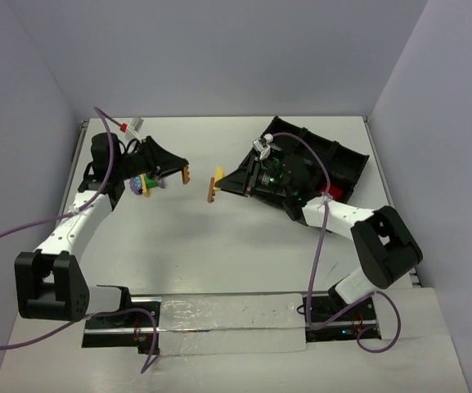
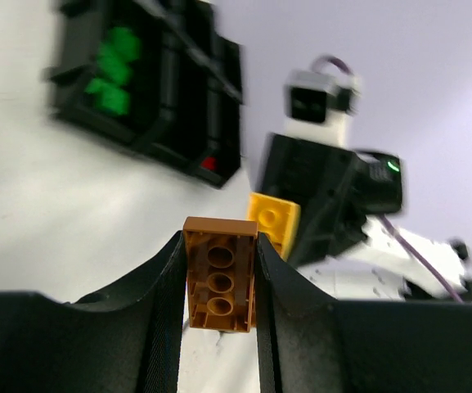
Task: Sort the legos into containers by color
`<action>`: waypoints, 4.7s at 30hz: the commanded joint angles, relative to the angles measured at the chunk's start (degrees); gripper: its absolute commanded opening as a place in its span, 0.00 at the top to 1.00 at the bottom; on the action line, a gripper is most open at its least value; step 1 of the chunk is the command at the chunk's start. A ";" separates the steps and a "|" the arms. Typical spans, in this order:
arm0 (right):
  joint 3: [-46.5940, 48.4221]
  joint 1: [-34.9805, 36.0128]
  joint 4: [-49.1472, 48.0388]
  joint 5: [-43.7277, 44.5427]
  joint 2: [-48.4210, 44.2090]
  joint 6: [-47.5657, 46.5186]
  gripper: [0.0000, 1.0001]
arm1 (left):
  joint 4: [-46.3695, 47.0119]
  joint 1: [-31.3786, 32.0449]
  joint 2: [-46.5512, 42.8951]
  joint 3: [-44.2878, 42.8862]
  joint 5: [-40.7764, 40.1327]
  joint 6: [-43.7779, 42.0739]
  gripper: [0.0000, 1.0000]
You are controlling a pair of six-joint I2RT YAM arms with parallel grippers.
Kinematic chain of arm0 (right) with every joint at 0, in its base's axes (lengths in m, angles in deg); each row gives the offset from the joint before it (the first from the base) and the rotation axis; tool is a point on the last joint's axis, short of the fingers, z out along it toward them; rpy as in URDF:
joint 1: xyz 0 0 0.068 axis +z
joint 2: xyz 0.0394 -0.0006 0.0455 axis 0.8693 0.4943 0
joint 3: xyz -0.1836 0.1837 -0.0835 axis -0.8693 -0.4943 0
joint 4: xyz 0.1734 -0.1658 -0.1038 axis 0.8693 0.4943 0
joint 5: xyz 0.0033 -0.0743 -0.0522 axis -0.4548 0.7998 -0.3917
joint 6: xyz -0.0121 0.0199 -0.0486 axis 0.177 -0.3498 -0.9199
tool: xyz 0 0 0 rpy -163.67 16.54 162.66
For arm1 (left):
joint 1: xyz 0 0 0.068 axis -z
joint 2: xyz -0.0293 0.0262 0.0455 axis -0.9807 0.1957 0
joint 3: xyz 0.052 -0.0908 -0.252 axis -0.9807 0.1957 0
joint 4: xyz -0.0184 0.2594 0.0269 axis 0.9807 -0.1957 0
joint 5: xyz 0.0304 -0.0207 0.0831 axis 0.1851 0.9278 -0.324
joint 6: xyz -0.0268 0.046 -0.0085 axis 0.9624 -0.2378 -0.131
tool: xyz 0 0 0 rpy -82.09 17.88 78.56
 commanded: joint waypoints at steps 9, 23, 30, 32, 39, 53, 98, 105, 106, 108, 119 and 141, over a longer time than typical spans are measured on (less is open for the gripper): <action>10.11 -1.25 52.66 29.51 -11.20 -28.66 1.00 | -38.22 5.74 10.83 -9.64 -54.93 -17.87 1.00; 11.35 -1.29 60.18 34.78 -14.07 -33.59 1.00 | -35.73 16.03 21.98 -7.39 -64.88 -13.42 0.95; 12.09 -1.25 59.97 33.67 -13.47 -33.76 1.00 | -37.16 16.67 22.76 -8.15 -64.86 -13.76 0.36; 12.62 -1.25 60.19 33.31 -13.16 -34.11 1.00 | -37.79 16.75 21.50 -8.91 -64.16 -14.20 0.15; 12.68 -1.29 56.50 25.60 -12.75 -34.99 1.00 | -39.81 16.41 11.92 -14.40 -55.69 -18.65 0.10; 7.03 -4.59 25.81 -3.40 -12.98 -21.01 1.00 | -3.56 8.79 -9.54 3.05 -3.22 -6.98 0.16; 13.12 2.94 6.54 -11.78 -2.94 -6.97 1.00 | 28.25 13.68 -7.85 10.81 13.66 3.21 0.25; 13.24 3.14 6.62 -11.87 -2.56 -6.78 1.00 | 27.78 13.85 -7.86 10.82 13.63 3.55 0.72; 13.24 3.14 6.62 -11.82 -2.41 -6.78 1.00 | 27.00 13.85 -7.86 10.61 13.63 3.29 0.80; 13.17 3.14 6.62 -11.57 -2.30 -6.78 1.00 | 24.54 13.78 -8.14 9.90 13.27 1.90 0.97; 15.35 -0.90 24.34 -9.07 -6.00 -17.74 1.00 | 15.65 6.97 -12.40 11.31 8.76 -1.30 1.00; 20.30 -26.12 70.16 42.36 -11.52 -38.39 1.00 | -12.59 3.57 -9.00 2.56 -12.47 -11.51 1.00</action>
